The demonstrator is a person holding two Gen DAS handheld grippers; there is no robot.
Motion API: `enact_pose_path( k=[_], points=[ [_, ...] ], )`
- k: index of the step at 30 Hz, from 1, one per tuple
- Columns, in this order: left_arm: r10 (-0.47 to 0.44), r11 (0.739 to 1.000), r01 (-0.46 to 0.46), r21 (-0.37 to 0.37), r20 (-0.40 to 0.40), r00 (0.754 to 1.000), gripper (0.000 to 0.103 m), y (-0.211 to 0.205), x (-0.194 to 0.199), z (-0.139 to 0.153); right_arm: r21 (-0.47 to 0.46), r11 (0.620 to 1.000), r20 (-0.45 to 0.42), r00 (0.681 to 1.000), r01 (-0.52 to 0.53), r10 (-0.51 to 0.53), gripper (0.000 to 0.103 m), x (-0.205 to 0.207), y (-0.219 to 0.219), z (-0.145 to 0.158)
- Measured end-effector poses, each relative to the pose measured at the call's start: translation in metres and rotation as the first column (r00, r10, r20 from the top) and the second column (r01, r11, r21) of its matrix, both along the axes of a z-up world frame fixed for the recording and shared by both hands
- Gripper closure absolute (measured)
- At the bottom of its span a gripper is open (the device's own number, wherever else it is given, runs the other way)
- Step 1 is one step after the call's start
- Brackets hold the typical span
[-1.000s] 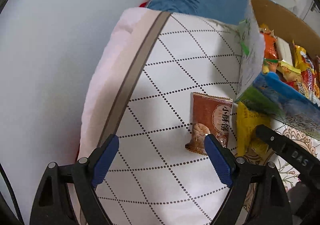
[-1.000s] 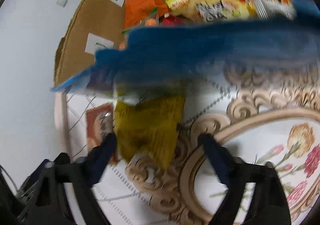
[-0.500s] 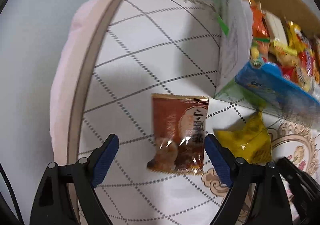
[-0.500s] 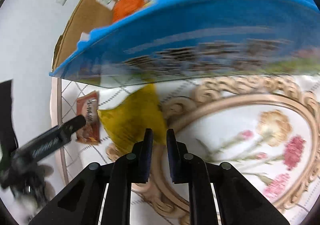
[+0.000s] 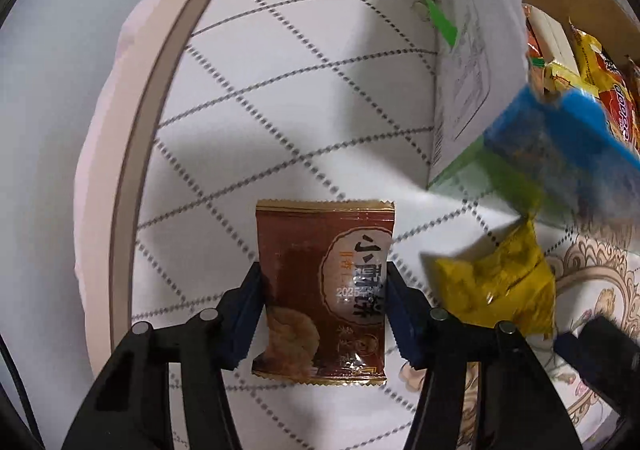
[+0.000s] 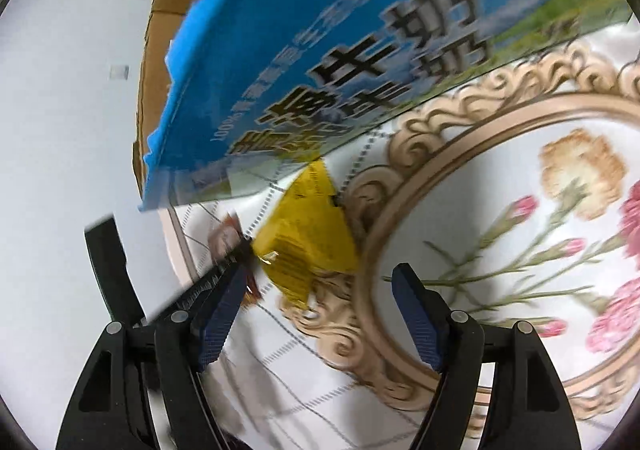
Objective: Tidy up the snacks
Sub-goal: 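Grasp the brown pastry packet with the left tool while the right tool grasps the yellow bag, then carry both packets into the cardboard box and open both tools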
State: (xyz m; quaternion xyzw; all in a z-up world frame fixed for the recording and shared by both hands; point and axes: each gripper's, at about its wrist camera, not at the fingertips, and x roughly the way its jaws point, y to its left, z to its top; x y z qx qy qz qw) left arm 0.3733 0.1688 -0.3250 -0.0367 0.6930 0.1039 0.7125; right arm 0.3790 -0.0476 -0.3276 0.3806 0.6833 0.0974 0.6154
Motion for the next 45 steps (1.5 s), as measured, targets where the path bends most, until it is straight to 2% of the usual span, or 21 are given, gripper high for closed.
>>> enact_pose_path(
  k=[6,10,11,12,14,15,20,23,28,30,31,33,37,39,41,45],
  points=[
    [0.023,0.999,-0.023,0.033,0.01,1.0,0.049,0.01,-0.032,0.01,-0.035,0.998,-0.076,0.995,0.058,-0.06,0.025,0.014,0.031,-0.023],
    [0.035,0.999,-0.036,0.037,0.029,0.999,0.049,0.018,-0.046,0.009,-0.094,0.993,-0.08,0.993,0.077,-0.085,0.025,0.018,0.047,-0.028],
    [0.034,0.999,-0.035,0.038,0.028,0.999,0.049,0.018,-0.047,0.008,-0.118,0.991,-0.077,0.994,0.068,-0.078,0.026,0.018,0.051,-0.027],
    [0.033,0.999,-0.034,0.039,0.029,0.999,0.049,0.019,-0.048,0.009,-0.132,0.989,-0.077,0.995,0.06,-0.071,0.034,0.02,0.057,-0.029],
    [0.033,0.999,-0.034,0.037,0.031,0.999,0.049,0.02,-0.051,0.01,-0.153,0.988,-0.067,0.998,0.007,-0.017,0.039,0.022,0.063,-0.028],
    [0.031,0.999,-0.033,0.037,0.032,0.999,0.049,0.019,-0.051,0.01,-0.16,0.987,-0.057,0.998,-0.021,0.012,0.046,0.021,0.064,-0.026],
    [0.026,1.0,-0.027,0.016,0.037,0.999,0.049,0.012,-0.048,0.009,-0.19,0.968,-0.043,0.987,-0.163,0.158,0.054,0.0,0.047,-0.018],
    [0.015,1.0,-0.015,-0.008,0.04,0.999,0.049,0.008,-0.053,0.011,-0.234,0.931,-0.032,0.96,-0.278,0.279,0.054,-0.014,0.031,-0.009],
    [-0.03,0.999,0.031,-0.031,0.043,0.999,0.049,-0.017,-0.065,0.013,-0.325,0.835,-0.075,0.892,-0.445,0.446,0.054,-0.033,-0.002,0.005],
    [-0.054,0.998,0.055,-0.016,0.044,0.998,0.049,-0.027,-0.065,0.011,-0.387,0.794,-0.078,0.875,-0.469,0.479,0.046,-0.031,-0.009,0.012],
    [-0.065,0.998,0.065,-0.009,0.043,0.997,0.049,-0.031,-0.064,0.009,-0.389,0.797,-0.079,0.878,-0.463,0.471,0.041,-0.03,-0.013,0.013],
    [-0.078,0.997,0.078,0.001,0.043,0.996,0.049,-0.037,-0.061,0.008,-0.348,0.845,-0.077,0.911,-0.406,0.406,0.025,-0.024,-0.019,0.016],
    [-0.079,0.997,0.078,0.007,0.039,0.996,0.049,-0.04,-0.064,0.009,-0.273,0.939,-0.076,0.977,-0.211,0.198,0.024,-0.02,-0.032,0.018],
    [-0.075,0.997,0.075,0.007,0.035,0.997,0.049,-0.043,-0.057,0.018,-0.206,0.974,-0.106,0.992,-0.095,0.074,0.022,-0.019,-0.041,0.01],
    [-0.076,0.997,0.076,0.012,0.035,0.997,0.049,-0.039,-0.06,0.018,-0.204,0.978,-0.16,0.987,-0.031,-0.002,0.022,-0.023,-0.053,0.002],
    [-0.078,0.997,0.077,0.02,0.033,0.996,0.049,-0.039,-0.061,0.016,-0.285,0.957,-0.187,0.982,-0.048,-0.007,0.022,-0.023,-0.049,-0.011]
  ],
)
